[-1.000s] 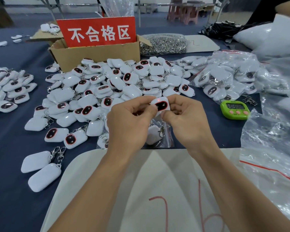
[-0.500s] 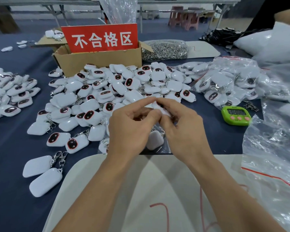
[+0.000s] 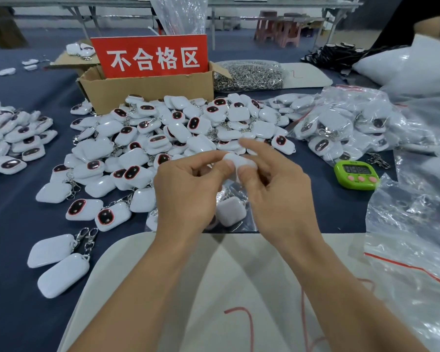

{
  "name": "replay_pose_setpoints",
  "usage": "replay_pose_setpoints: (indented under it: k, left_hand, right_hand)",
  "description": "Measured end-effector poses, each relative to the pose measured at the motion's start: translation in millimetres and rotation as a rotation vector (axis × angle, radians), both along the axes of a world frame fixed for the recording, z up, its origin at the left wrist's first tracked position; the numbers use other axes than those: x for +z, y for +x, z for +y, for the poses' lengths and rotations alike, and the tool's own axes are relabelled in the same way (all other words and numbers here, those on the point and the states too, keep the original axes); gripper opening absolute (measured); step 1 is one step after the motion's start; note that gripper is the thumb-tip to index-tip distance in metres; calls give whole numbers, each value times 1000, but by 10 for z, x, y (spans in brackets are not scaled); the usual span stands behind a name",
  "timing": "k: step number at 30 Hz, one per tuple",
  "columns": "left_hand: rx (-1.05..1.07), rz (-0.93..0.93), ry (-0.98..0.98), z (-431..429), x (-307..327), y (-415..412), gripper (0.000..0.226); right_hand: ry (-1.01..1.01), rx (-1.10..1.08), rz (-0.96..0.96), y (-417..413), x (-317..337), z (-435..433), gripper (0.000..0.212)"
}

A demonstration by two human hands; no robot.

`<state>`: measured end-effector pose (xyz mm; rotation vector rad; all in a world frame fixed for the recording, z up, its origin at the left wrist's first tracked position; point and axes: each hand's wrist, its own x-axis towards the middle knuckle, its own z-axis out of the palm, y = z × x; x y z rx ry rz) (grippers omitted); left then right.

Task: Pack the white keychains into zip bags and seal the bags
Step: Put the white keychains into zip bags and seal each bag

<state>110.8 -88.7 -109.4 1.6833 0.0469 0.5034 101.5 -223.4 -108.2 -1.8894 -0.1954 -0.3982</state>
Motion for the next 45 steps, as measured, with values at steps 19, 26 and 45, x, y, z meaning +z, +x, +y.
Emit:
replay_pose_setpoints:
  k: [19,26,45]
  left_hand:
    - [-30,35,-159,-1,14,-8,15]
    - [-103,2,-57,-16,19,12,18]
    - [121,345,1018,-412,-101,-205,32]
  right_hand:
    - [-6,58,44,67,-29,-53,25]
    - [133,108,107,101,-13,-93,42]
    - [-263,-97,459,330,-16,-549,43]
